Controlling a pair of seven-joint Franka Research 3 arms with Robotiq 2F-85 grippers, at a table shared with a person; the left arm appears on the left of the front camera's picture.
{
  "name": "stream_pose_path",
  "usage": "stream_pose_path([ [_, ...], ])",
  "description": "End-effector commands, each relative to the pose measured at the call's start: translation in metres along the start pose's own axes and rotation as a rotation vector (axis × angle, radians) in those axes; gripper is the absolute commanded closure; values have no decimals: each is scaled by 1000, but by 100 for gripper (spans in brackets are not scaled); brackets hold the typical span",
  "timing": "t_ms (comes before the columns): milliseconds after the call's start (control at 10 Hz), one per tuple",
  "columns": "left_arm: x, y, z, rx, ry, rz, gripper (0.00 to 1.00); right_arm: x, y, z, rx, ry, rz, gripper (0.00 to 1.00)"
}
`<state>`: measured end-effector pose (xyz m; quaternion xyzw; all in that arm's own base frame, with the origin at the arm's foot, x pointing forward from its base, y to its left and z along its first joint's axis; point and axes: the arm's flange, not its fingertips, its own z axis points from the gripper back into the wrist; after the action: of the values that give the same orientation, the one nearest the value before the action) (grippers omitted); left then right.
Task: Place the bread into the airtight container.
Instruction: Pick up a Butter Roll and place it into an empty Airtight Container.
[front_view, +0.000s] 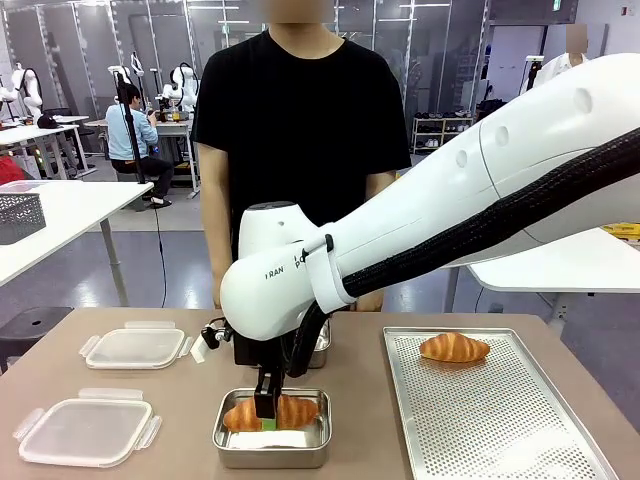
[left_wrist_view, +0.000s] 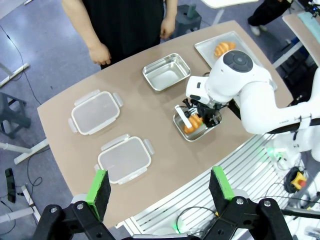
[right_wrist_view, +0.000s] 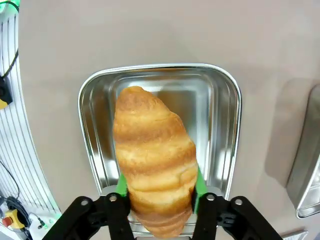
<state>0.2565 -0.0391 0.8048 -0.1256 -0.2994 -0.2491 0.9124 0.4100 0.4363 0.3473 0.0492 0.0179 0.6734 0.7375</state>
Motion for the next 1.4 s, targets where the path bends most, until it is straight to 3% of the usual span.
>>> stream_pose_path([
  [0, 0, 0, 1, -2, -1, -1, 0, -2, 8, 10, -26, 9, -20, 0],
  [500, 0, 0, 1, -2, -1, -1, 0, -16, 6, 22, -26, 3, -6, 0],
  [600, 0, 0, 1, -2, -1, -1, 0, -3, 1, 19, -22, -5, -2, 0],
  [1300, 0, 0, 1, -2, -1, -1, 0, -3, 1, 19, -22, -5, -2, 0],
])
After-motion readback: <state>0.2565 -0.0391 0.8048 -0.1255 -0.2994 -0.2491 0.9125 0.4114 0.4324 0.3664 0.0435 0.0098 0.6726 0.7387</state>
